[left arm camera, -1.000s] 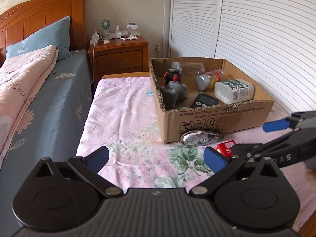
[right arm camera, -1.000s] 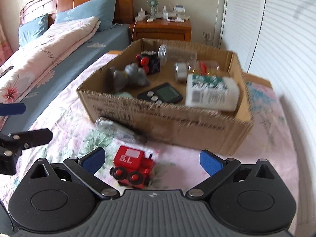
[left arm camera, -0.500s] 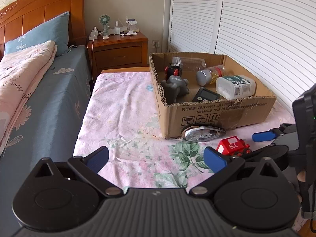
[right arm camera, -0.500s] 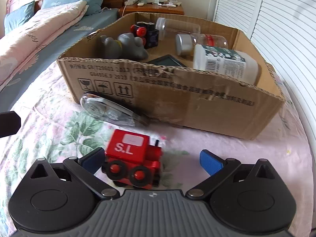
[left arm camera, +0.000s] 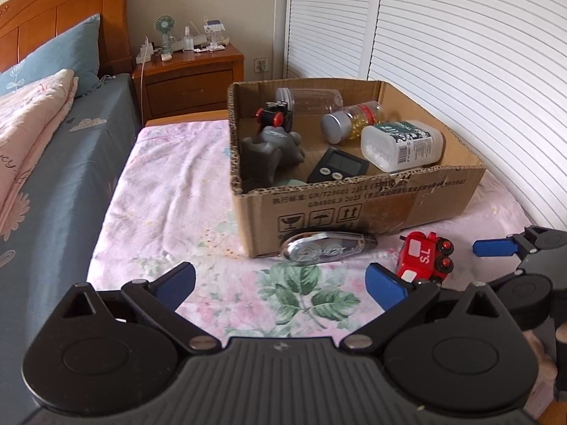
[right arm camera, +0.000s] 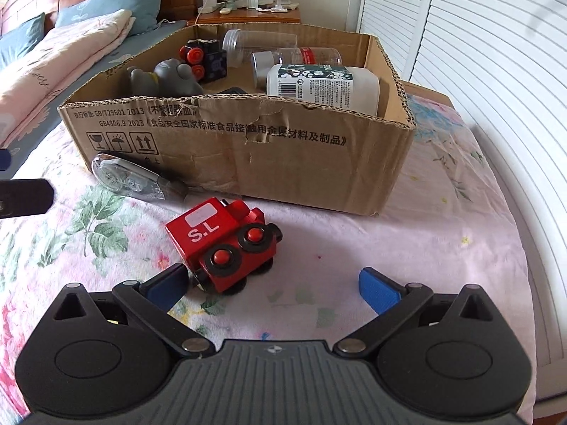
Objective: Organize rigid objects
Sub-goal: 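Move left tool to the correction-tape dispenser while right approaches the red train, then grasp the tape dispenser with left tool while right grasps the red train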
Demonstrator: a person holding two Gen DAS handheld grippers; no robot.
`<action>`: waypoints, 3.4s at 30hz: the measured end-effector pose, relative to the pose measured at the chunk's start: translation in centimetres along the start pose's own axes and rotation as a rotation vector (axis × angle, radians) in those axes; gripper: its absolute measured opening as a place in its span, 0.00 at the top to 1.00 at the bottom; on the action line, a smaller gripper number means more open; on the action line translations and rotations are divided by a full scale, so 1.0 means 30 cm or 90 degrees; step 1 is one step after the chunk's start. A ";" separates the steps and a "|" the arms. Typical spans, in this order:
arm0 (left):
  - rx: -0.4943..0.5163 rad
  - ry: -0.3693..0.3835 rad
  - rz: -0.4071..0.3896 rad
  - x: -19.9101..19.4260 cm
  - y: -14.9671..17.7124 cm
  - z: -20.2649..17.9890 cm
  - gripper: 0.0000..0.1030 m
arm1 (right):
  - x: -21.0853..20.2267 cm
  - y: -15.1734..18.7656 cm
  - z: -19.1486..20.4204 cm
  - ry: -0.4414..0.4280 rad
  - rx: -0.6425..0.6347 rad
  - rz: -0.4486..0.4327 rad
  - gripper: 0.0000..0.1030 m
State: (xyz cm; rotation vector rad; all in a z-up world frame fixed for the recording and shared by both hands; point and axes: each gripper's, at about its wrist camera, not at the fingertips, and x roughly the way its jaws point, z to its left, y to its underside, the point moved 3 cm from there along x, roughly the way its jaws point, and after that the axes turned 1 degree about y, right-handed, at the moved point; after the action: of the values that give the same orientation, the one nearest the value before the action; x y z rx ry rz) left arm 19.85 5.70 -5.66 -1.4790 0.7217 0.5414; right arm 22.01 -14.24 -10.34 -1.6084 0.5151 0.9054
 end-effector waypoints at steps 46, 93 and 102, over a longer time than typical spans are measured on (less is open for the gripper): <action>0.015 -0.011 0.111 0.118 0.018 -0.085 0.14 | -0.008 0.016 -0.012 -0.029 -0.033 -0.026 0.00; -0.007 -0.032 0.083 0.132 0.073 0.017 0.13 | 0.016 -0.033 0.106 -0.168 -0.201 -0.008 0.00; -0.004 -0.024 0.081 0.132 0.074 0.020 0.13 | 0.008 -0.033 0.121 -0.171 -0.210 -0.006 0.02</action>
State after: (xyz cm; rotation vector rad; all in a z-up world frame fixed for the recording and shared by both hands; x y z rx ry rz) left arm 21.02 5.98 -10.06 -1.4318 0.7888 0.6685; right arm 21.89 -10.48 -10.05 -1.7434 0.1751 1.2254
